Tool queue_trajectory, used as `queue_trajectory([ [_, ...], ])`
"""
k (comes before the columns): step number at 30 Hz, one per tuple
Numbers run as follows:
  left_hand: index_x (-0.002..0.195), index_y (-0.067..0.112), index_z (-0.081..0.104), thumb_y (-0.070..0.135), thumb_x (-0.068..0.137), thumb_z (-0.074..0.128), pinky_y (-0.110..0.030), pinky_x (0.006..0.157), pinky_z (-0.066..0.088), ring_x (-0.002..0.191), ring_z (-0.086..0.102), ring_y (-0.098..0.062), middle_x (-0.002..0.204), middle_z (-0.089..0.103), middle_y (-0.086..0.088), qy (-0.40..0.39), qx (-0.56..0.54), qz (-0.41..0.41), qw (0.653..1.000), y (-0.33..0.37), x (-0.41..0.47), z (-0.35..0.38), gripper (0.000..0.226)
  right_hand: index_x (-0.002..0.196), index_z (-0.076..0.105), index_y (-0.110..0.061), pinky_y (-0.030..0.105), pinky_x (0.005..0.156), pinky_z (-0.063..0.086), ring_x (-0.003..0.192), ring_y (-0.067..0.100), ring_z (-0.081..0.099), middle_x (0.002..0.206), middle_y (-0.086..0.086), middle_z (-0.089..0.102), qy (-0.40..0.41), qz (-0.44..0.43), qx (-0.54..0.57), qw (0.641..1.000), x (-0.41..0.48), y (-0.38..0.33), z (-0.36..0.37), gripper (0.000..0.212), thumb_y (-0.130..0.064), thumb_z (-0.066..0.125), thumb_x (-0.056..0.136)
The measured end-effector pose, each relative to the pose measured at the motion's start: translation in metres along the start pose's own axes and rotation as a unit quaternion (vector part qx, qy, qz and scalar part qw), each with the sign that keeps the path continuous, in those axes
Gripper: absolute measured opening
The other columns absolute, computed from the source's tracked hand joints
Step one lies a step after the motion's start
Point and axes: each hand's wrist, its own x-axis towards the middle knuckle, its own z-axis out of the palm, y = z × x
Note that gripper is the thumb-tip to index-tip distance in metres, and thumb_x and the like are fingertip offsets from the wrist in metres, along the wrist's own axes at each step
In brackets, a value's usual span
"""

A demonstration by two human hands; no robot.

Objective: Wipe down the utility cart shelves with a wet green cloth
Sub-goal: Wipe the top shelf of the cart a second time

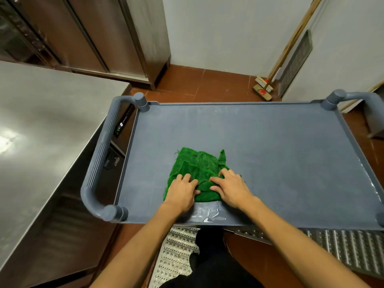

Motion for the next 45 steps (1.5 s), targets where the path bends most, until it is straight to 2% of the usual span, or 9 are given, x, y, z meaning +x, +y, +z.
queue_trajectory([
  [5, 0.129, 0.017, 0.055, 0.040, 0.102, 0.045, -0.042, 0.095, 0.042, 0.114, 0.048, -0.031, 0.127, 0.050, -0.010, 0.011, -0.011, -0.005, 1.000, 0.002, -0.005, 0.004, 0.037, 0.151, 0.030, -0.038, 0.042, 0.111, 0.030, 0.133, 0.028, 0.034, 0.146, 0.008, 0.036, -0.016, -0.014, -0.007, 1.000, -0.020, 0.005, 0.006, 0.064, -0.041, 0.057, 0.094],
  [9, 0.130, 0.018, 0.054, 0.040, 0.103, 0.044, -0.041, 0.096, 0.041, 0.115, 0.047, -0.030, 0.129, 0.049, -0.009, 0.007, -0.014, -0.017, 1.000, 0.007, -0.006, 0.004, 0.037, 0.152, 0.025, -0.041, 0.043, 0.108, 0.031, 0.134, 0.029, 0.031, 0.148, 0.010, 0.031, -0.013, -0.017, -0.032, 0.999, -0.026, 0.002, 0.012, 0.069, -0.020, 0.056, 0.095],
  [13, 0.128, 0.017, 0.056, 0.040, 0.102, 0.046, -0.041, 0.095, 0.042, 0.115, 0.047, -0.030, 0.127, 0.051, -0.008, 0.001, -0.015, -0.028, 0.999, 0.013, -0.009, 0.005, 0.036, 0.146, 0.036, -0.044, 0.043, 0.105, 0.032, 0.129, 0.029, 0.033, 0.144, 0.008, 0.034, -0.012, -0.020, -0.033, 0.999, -0.024, 0.001, 0.011, 0.067, -0.012, 0.054, 0.091],
  [21, 0.121, 0.020, 0.061, 0.044, 0.101, 0.046, -0.042, 0.092, 0.043, 0.117, 0.049, -0.029, 0.123, 0.059, -0.003, -0.047, -0.027, -0.028, 0.998, 0.027, -0.017, 0.011, 0.034, 0.141, 0.047, -0.043, 0.039, 0.103, 0.036, 0.126, 0.027, 0.041, 0.140, 0.005, 0.041, -0.044, -0.052, -0.021, 0.997, -0.036, 0.014, 0.005, 0.057, -0.020, 0.057, 0.090],
  [25, 0.120, 0.023, 0.064, 0.049, 0.099, 0.049, -0.041, 0.093, 0.042, 0.118, 0.050, -0.029, 0.122, 0.061, -0.002, -0.076, -0.057, -0.021, 0.995, 0.037, -0.021, 0.012, 0.037, 0.139, 0.049, -0.045, 0.039, 0.099, 0.034, 0.125, 0.027, 0.040, 0.140, 0.004, 0.040, -0.048, -0.059, -0.025, 0.997, -0.054, 0.021, 0.007, 0.063, -0.013, 0.056, 0.086],
  [30, 0.104, 0.020, 0.073, 0.050, 0.091, 0.061, -0.033, 0.082, 0.050, 0.107, 0.064, -0.031, 0.108, 0.072, -0.009, -0.103, -0.047, -0.014, 0.993, 0.052, -0.013, -0.004, 0.035, 0.137, 0.051, -0.046, 0.037, 0.097, 0.029, 0.125, 0.027, 0.037, 0.143, 0.002, 0.040, -0.048, -0.061, -0.012, 0.997, -0.069, 0.032, 0.011, 0.067, -0.009, 0.056, 0.081],
  [35, 0.098, 0.016, 0.074, 0.046, 0.090, 0.065, -0.030, 0.076, 0.047, 0.101, 0.066, -0.033, 0.102, 0.073, -0.011, -0.098, -0.044, 0.000, 0.994, 0.073, -0.007, -0.010, 0.033, 0.133, 0.056, -0.046, 0.034, 0.097, 0.028, 0.125, 0.026, 0.037, 0.142, -0.001, 0.041, -0.040, -0.045, 0.010, 0.998, -0.078, 0.046, 0.013, 0.069, -0.003, 0.056, 0.079],
  [41, 0.095, 0.016, 0.075, 0.046, 0.088, 0.067, -0.031, 0.076, 0.048, 0.099, 0.067, -0.032, 0.100, 0.074, -0.011, -0.090, -0.052, 0.002, 0.995, 0.095, 0.000, -0.010, 0.031, 0.126, 0.063, -0.043, 0.034, 0.098, 0.028, 0.125, 0.026, 0.039, 0.139, -0.002, 0.046, -0.011, -0.025, 0.048, 0.998, -0.090, 0.065, 0.016, 0.070, 0.004, 0.054, 0.075],
  [45, 0.102, 0.019, 0.076, 0.047, 0.087, 0.068, -0.032, 0.079, 0.051, 0.101, 0.067, -0.031, 0.102, 0.074, -0.010, -0.100, -0.046, 0.018, 0.994, 0.108, 0.009, -0.013, 0.032, 0.127, 0.062, -0.045, 0.032, 0.101, 0.025, 0.126, 0.023, 0.035, 0.141, -0.006, 0.043, -0.005, -0.009, 0.050, 0.999, -0.098, 0.076, 0.015, 0.070, 0.004, 0.052, 0.078],
])
